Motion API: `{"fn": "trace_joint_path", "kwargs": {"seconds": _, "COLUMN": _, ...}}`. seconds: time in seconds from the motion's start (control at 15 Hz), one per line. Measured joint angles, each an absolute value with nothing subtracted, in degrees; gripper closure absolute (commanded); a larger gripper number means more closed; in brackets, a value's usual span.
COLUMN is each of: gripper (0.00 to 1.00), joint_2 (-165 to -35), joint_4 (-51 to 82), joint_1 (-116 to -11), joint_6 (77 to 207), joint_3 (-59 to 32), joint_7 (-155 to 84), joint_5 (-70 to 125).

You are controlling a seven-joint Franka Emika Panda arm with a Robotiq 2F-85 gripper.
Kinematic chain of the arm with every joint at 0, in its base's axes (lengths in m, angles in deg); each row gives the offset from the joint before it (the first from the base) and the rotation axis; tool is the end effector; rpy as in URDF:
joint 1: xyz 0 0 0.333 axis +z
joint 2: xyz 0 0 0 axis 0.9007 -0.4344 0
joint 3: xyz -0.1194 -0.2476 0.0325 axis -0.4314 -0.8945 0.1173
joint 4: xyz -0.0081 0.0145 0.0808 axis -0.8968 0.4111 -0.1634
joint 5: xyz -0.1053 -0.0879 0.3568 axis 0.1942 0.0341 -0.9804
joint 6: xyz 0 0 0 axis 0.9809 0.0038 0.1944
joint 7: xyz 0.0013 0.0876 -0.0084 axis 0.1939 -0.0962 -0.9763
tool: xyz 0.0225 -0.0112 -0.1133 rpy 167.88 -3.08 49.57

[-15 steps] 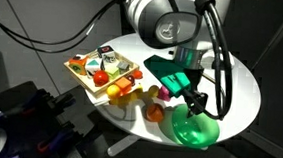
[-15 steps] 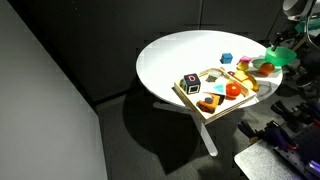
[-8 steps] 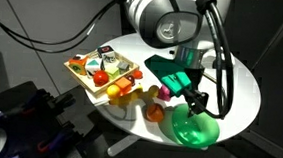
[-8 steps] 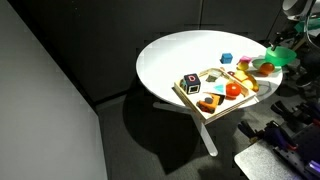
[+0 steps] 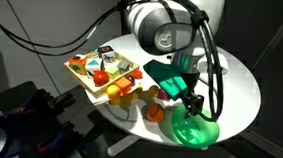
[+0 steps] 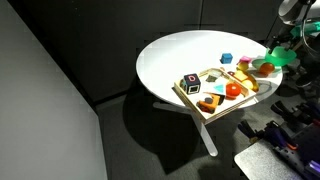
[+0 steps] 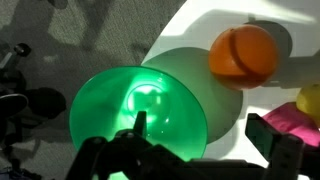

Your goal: Put the green bowl in the box

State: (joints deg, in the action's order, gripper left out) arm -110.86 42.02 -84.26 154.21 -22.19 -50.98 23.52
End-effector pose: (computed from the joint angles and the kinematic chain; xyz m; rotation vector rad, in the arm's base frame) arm 0.4756 -0.3097 0.1662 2.9950 -0.5699 -0.0258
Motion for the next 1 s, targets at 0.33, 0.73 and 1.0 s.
{"fn": "trace_joint_path", "kwargs": {"seconds": 0.33, "gripper": 0.00, "joint_2": -113.42, "joint_4": 41.89, "joint_1": -84.36, "joint_6": 157.01, "joint_3": -20.86, "joint_7": -51.07, "joint_5": 23.52}}
{"fn": "trace_joint_path", "kwargs": {"seconds": 0.73, "gripper": 0.26, "joint_2": -116.26, "joint_4": 41.21, "joint_1": -84.72, "joint_6": 158.09, "joint_3": -20.23, "joint_7": -51.13, "joint_5": 23.52}}
{"fn": "trace_joint_path", "kwargs": {"seconds": 1.0, "gripper": 0.60, "joint_2": -117.75, "joint_4": 40.76, "joint_1": -84.76, "joint_6": 159.06, "joint_3": -20.23, "joint_7": -51.13, "joint_5": 23.52}}
